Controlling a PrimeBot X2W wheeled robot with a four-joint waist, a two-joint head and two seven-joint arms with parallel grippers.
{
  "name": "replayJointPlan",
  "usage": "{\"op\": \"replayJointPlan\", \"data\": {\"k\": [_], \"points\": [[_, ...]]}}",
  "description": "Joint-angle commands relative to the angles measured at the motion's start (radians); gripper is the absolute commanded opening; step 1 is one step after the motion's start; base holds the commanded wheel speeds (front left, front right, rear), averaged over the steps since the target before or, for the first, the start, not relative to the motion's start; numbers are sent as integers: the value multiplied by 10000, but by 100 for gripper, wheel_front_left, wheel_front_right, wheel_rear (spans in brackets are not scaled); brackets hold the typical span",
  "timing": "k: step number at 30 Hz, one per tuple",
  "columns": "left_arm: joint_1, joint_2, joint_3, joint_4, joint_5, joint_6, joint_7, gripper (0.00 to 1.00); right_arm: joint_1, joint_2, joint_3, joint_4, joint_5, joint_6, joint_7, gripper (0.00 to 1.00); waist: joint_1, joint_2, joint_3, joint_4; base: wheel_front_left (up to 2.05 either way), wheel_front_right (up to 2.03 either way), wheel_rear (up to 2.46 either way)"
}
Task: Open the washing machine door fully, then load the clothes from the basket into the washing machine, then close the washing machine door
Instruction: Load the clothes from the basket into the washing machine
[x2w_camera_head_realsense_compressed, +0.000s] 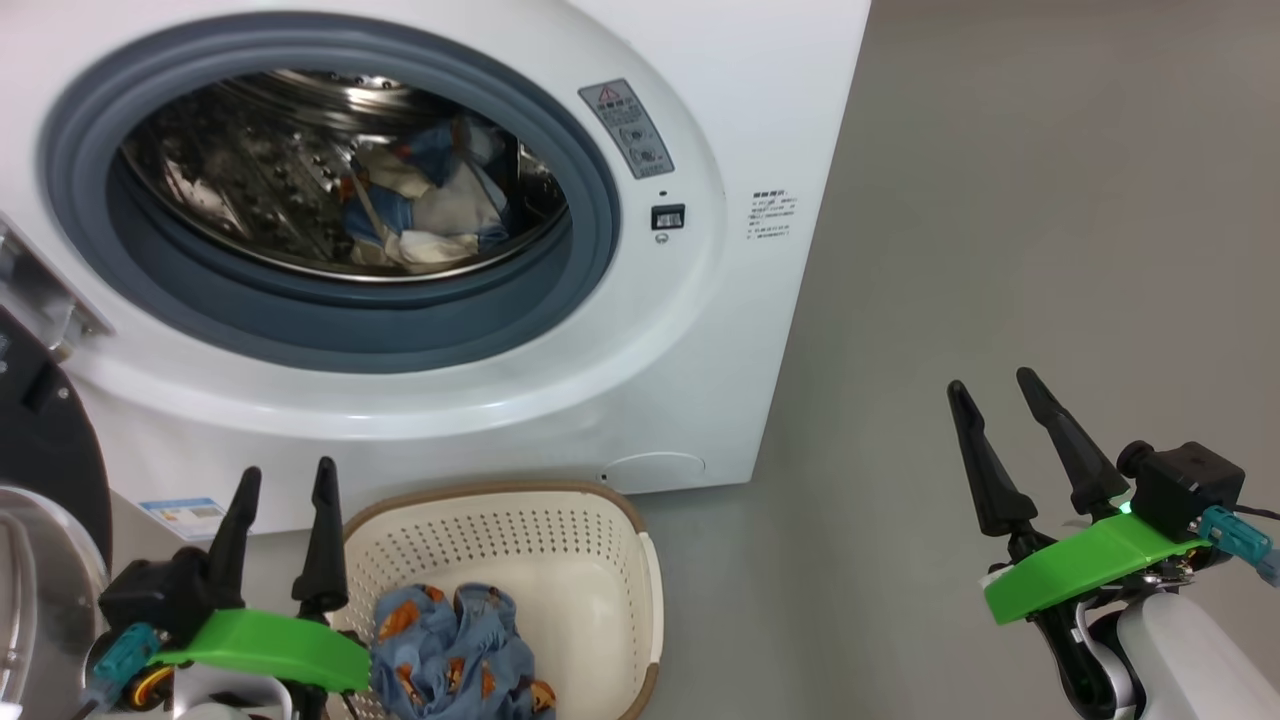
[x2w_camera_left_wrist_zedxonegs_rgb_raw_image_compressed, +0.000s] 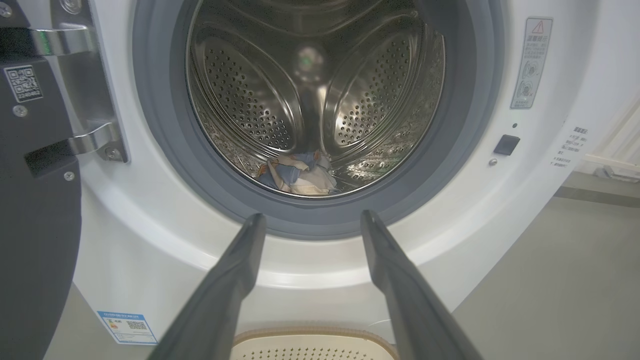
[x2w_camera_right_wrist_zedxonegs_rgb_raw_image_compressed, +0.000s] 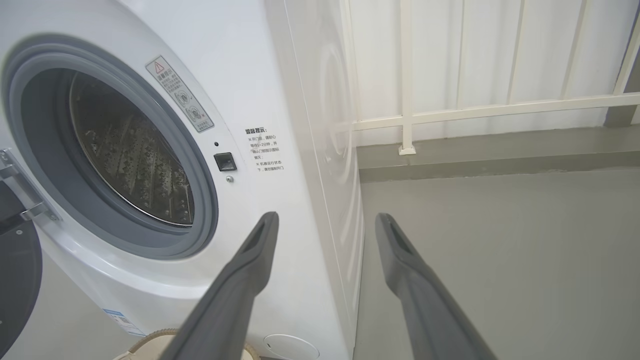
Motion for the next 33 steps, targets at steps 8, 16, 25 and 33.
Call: {"op": "replayJointPlan", "data": {"k": [8,16,25,33], "points": [[-782,405,56,126,-51,-98,297,100,-411,130,26,-333,-144,44,-80,100,0,0,818,-150,0,0,0],[-1457,595,-385,1263,-13,-276,647,100,-782,340,-25,-401,-298,44,-80,100,0,0,1589,-443,0,0,0],[-2365,823,-705,2464,-46,-415,664,100,-1378,432,65,-366,-388,44,-80,100,0,0,2428,-648,0,0,0],[-3301,944,-1214,3732,-207,-505,771,100,-2081,438,-13,-365,-514,44,-80,100,0,0,3446,-620,0,0,0]]}}
